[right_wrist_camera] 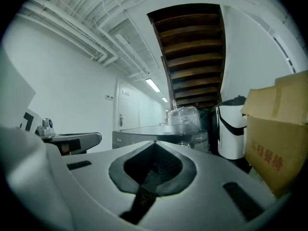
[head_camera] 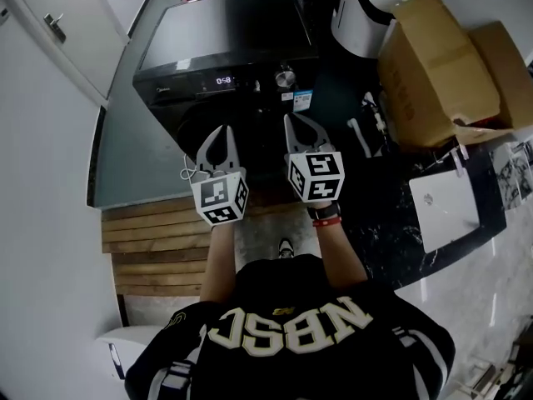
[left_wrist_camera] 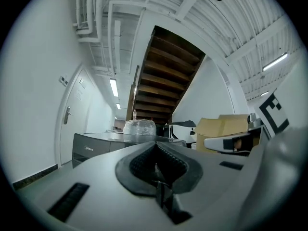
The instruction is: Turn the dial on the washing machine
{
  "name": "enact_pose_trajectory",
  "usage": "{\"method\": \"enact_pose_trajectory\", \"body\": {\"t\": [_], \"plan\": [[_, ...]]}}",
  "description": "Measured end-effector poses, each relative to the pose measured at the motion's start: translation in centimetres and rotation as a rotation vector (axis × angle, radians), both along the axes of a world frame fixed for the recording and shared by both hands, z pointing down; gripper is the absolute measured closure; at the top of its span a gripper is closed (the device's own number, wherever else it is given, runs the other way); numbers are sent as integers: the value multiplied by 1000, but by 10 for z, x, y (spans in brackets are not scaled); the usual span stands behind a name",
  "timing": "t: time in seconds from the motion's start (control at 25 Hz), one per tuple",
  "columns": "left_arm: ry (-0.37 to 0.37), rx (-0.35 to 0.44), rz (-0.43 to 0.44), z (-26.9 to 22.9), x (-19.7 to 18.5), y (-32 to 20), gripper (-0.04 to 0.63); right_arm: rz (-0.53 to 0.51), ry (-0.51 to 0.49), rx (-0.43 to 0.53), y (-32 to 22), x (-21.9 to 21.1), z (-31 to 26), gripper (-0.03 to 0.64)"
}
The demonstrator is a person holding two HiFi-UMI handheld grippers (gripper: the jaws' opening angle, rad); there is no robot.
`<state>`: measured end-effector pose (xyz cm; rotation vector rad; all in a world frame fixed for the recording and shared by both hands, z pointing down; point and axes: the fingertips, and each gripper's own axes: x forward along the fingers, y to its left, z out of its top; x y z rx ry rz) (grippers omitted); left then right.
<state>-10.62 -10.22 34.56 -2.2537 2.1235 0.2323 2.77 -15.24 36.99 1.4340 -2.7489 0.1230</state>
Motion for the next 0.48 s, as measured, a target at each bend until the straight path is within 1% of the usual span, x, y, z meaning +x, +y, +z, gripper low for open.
{"method": "enact_pose_trajectory", "body": {"t": [0.16, 0.24, 0.36, 0.48], "plan": [[-4, -6, -38, 6, 5, -22, 581, -25, -13, -19, -27, 2, 10, 609], [-15, -28, -20, 13, 7, -35, 581, -33, -15, -35, -38, -2, 19, 609], [-18, -75, 8, 26, 6, -52, 581, -43, 15, -47, -50, -11, 30, 609], [-24, -90, 38, 28, 5, -75, 581, -26, 38, -49, -72, -14, 31, 609]]}}
